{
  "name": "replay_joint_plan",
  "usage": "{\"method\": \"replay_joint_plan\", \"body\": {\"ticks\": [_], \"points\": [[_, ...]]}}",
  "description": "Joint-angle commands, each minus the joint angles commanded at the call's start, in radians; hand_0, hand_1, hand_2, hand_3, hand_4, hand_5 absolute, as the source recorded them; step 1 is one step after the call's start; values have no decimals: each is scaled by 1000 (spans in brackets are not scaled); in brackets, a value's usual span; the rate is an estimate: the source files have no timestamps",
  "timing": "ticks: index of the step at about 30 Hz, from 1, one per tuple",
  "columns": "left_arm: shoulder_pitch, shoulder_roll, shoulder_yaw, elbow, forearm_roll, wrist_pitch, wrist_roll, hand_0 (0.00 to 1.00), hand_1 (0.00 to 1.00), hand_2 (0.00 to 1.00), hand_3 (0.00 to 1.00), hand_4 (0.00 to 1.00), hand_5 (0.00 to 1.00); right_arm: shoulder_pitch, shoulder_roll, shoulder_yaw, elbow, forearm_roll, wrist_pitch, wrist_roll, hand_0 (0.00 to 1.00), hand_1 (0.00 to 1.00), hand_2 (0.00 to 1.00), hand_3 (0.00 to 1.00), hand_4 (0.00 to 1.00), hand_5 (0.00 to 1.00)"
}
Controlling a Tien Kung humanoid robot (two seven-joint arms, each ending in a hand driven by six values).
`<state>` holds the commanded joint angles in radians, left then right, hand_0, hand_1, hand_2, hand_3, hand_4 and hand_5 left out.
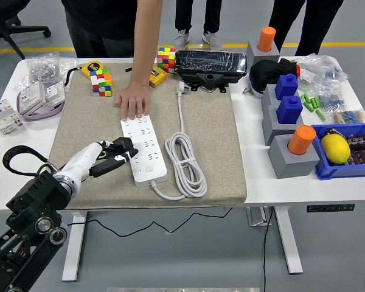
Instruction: Pick up the plug,place it near the board,insert it into the board,press the button
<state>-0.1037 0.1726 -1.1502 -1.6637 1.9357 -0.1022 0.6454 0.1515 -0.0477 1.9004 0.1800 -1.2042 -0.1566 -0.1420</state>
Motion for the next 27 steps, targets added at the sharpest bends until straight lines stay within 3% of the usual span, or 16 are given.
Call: {"method": "replay_joint_plan", "body": {"ticks": [10,22,27], "points": [[-19,0,20,5,7,10,0,926,879,877,858,998,998,-2,0,2,0,-4,-1,1,805,746,737,781,998,998],[-89,10,71,11,22,17,0,924,876,874,852,998,998,5,-2,-1,0,0,0,1,804,746,737,781,998,998],[-97,10,97,17,12,14,0,925,875,871,853,998,998,5,-3,0,0,2,0,2,804,747,737,780,998,998]]}}
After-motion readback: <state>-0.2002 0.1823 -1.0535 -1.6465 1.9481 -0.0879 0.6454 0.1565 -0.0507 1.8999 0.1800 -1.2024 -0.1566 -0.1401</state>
